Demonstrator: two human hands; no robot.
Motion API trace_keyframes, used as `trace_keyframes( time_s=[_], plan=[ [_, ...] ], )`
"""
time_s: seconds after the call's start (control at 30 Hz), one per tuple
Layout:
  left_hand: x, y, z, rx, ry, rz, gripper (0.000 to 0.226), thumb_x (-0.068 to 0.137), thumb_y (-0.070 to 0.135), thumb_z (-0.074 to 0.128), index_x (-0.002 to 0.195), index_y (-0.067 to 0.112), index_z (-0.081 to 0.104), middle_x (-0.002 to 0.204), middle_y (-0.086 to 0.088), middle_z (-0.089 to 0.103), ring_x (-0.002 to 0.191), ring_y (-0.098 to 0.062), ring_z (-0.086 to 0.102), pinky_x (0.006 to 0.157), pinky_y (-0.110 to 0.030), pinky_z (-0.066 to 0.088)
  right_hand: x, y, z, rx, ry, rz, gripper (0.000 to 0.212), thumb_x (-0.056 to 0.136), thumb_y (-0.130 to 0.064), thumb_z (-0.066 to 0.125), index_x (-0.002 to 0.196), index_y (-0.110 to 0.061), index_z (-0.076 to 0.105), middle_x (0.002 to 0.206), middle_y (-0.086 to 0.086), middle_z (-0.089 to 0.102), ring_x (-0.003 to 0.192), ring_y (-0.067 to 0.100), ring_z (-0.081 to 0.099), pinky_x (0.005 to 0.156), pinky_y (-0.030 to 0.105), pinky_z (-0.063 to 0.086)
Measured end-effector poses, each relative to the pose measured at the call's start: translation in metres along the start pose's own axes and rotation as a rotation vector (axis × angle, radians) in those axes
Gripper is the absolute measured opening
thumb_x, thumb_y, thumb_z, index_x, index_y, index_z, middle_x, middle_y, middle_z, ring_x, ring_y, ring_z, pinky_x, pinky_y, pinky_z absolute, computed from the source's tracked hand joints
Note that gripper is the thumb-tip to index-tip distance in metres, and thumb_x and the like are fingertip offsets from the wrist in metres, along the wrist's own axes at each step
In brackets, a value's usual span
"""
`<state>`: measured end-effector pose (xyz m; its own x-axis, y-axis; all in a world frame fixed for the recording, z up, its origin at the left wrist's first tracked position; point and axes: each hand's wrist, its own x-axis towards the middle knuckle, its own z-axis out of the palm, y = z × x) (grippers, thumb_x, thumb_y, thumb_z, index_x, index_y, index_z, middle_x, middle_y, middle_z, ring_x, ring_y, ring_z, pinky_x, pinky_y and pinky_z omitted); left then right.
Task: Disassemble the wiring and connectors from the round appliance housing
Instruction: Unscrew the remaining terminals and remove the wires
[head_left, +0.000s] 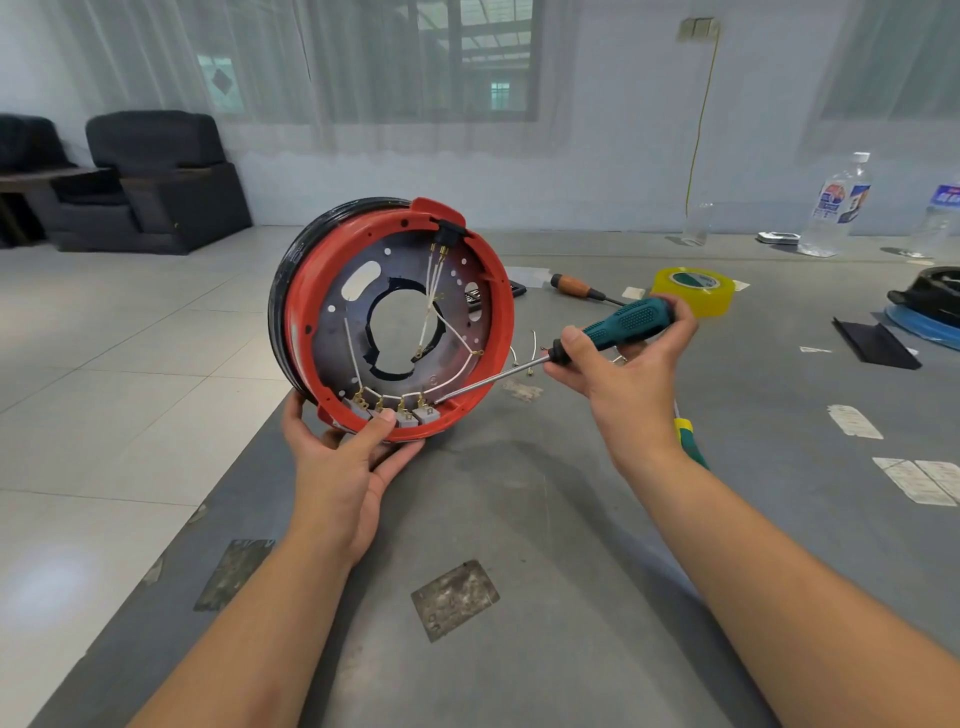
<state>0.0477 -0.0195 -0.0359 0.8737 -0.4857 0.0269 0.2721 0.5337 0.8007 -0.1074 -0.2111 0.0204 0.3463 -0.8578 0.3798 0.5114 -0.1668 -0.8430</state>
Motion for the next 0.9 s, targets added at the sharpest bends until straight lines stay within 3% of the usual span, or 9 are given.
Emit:
trace_keyframes(
  time_s=[0.3,0.57,0.67,0.73,0.9],
  plan=[
    [0.002,-0.003,-0.002,0.037,-0.016,0.025,0.094,0.088,-0.011,0.075,0.138,0.062,0.044,0.149,-0.013,0.053,0.115,-0.040,0.073,0.082,-0.055,0.064,-0.005,-0.005,0.006,-0.031,0.010,0.021,0.076,0.084,-0.005,0.081,0.130,-0.041,0.032,0.133,0.013,0.043,0.118,0.039,0.064,0.072,0.046,0.064],
    [0.001,-0.004,-0.003,0.055,-0.027,0.047,0.099,0.087,-0.011,0.076,0.141,0.064,0.042,0.148,-0.006,0.051,0.117,-0.035,0.073,0.079,-0.051,0.065,-0.010,-0.007,0.007,-0.086,0.017,-0.012,0.077,0.085,-0.005,0.081,0.130,-0.041,0.029,0.123,0.004,0.046,0.100,0.017,0.073,0.068,0.038,0.064],
    [-0.001,-0.005,-0.001,0.093,-0.027,0.068,0.101,0.087,-0.012,0.076,0.144,0.063,0.039,0.148,-0.001,0.051,0.115,-0.022,0.074,0.079,-0.049,0.065,-0.013,-0.008,0.007,-0.137,0.019,0.005,0.077,0.083,-0.009,0.083,0.126,-0.044,0.030,0.119,0.001,0.047,0.091,0.022,0.076,0.068,0.039,0.064],
    [-0.002,-0.005,0.000,0.110,-0.025,0.067,0.102,0.088,-0.011,0.076,0.146,0.063,0.038,0.149,0.001,0.049,0.117,-0.023,0.073,0.080,-0.048,0.065,-0.014,-0.010,0.005,-0.180,0.019,0.023,0.075,0.081,-0.016,0.085,0.123,-0.048,0.031,0.119,0.001,0.048,0.091,0.027,0.076,0.069,0.040,0.064],
    [-0.001,-0.004,0.002,0.111,-0.007,0.074,0.101,0.088,-0.011,0.075,0.146,0.063,0.037,0.148,0.002,0.051,0.111,-0.015,0.075,0.079,-0.048,0.066,-0.012,-0.016,-0.007,-0.282,-0.009,0.029,0.042,0.095,-0.037,0.069,0.121,-0.041,0.037,0.108,0.002,0.064,0.072,0.029,0.077,0.066,0.043,0.064]
  ],
)
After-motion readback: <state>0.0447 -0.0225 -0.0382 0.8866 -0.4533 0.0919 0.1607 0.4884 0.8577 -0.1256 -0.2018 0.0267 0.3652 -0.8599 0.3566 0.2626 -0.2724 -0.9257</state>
